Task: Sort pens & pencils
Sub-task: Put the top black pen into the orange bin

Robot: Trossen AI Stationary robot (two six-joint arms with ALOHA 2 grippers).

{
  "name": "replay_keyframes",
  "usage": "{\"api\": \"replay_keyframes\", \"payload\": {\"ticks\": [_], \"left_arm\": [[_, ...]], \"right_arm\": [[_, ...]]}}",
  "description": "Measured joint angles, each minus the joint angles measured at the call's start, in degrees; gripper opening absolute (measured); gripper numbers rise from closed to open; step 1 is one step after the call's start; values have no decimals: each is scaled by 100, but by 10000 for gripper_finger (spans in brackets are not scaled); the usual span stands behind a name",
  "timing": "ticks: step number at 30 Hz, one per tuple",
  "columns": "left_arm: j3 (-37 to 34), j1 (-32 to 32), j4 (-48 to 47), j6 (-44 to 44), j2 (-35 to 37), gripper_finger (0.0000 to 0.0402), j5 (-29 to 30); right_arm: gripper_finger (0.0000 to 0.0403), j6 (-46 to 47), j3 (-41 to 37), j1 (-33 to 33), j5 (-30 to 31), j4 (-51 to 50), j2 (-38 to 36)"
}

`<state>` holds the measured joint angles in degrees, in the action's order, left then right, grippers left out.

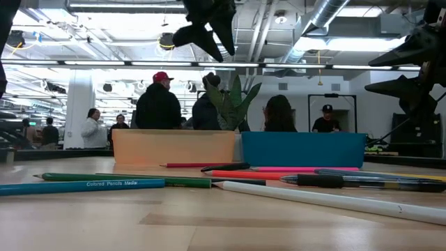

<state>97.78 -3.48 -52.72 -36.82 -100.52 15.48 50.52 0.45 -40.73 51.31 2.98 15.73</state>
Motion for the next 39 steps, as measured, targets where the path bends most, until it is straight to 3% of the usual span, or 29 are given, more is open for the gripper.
{"api": "replay_keyframes", "payload": {"ticks": [4, 11, 27, 39], "left_arm": [[4, 473, -13, -817, -92, 147, 628], [-3, 953, 48, -1535, -582, 147, 800], [-7, 1020, 151, -1794, -2188, 147, -569], [-22, 908, 191, -1684, -2556, 147, -980]], "right_arm": [[225, 2, 0, 0, -4, 0, 0], [225, 2, 0, 0, -19, 2, 16], [225, 4, 0, 0, -28, 2, 39], [225, 2, 0, 0, -44, 0, 50]]}}
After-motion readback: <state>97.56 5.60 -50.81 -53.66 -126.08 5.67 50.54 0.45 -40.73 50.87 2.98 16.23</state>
